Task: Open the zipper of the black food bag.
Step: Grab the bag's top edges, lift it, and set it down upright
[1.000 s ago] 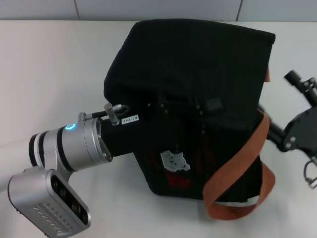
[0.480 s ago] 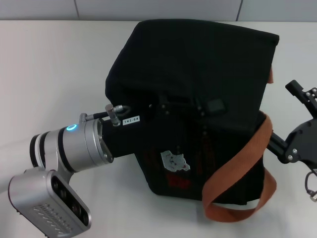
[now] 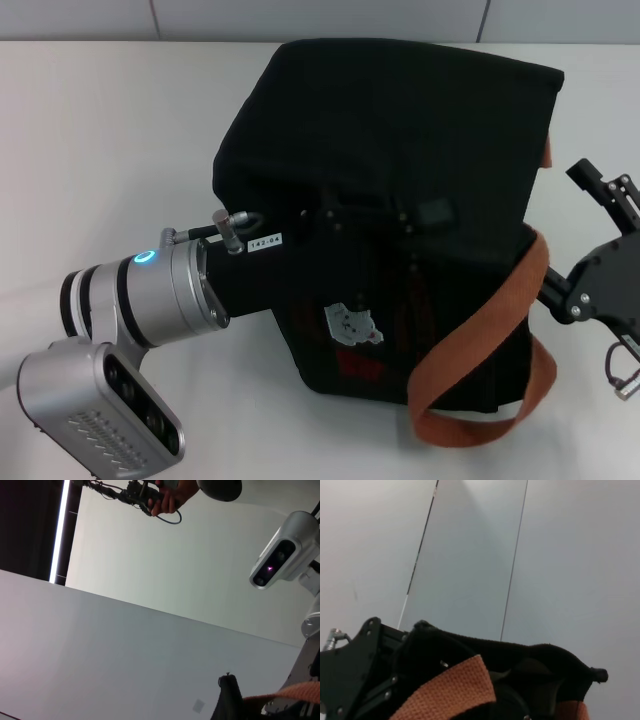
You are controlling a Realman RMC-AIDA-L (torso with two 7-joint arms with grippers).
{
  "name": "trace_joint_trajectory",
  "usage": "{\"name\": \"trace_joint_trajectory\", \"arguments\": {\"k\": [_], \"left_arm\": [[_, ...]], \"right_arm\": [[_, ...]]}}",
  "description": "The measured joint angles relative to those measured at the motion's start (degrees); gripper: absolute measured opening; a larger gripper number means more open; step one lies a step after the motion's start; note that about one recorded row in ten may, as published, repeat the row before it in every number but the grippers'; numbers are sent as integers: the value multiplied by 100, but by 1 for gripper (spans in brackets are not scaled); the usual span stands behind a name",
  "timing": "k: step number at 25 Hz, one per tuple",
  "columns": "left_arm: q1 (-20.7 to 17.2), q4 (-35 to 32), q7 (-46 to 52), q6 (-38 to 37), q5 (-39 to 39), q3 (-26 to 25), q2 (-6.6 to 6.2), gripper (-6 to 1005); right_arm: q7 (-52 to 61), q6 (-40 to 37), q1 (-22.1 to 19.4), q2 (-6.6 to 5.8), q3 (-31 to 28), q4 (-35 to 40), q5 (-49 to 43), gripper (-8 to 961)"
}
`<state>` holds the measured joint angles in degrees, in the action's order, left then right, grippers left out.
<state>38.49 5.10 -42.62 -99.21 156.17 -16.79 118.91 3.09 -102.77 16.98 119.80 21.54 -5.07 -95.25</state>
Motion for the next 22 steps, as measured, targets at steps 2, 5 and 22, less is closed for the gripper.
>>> {"name": "trace_joint_trajectory", "arguments": {"k": [2, 5, 22], "left_arm": [[0, 0, 0, 0, -1, 0, 0, 93], [0, 0, 0, -6, -1, 0, 0, 94], [39, 8, 0, 0, 2, 1, -9, 94]], "right_arm": [[-87, 75, 42, 5, -69, -67, 9, 834], [-177, 152, 86, 6, -226, -138, 16, 834], [-709, 271, 26, -17, -214, -150, -110, 834]]}}
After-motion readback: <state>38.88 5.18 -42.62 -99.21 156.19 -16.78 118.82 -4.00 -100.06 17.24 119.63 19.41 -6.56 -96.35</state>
